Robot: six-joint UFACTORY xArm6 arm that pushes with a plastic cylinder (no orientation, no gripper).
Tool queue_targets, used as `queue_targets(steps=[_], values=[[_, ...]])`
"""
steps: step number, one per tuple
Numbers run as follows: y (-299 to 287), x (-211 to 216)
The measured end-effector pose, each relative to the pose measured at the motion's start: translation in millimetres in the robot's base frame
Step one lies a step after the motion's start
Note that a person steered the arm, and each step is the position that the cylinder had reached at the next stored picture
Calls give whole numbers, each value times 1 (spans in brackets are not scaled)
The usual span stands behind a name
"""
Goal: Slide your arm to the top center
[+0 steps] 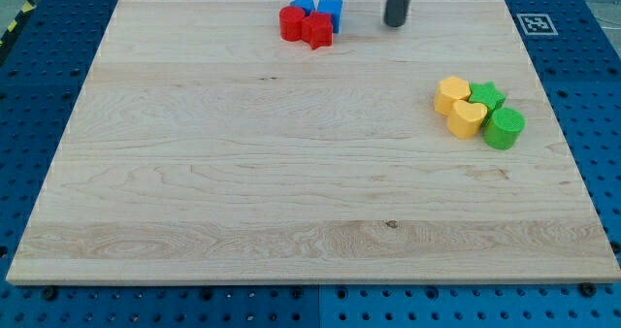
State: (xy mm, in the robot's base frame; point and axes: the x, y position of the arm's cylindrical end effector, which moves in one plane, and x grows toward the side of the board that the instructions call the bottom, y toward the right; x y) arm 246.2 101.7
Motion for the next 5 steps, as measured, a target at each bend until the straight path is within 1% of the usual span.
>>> queue_targets(steps=[1, 4, 5], values=[[-20, -1], [-33, -54], [-64, -53]])
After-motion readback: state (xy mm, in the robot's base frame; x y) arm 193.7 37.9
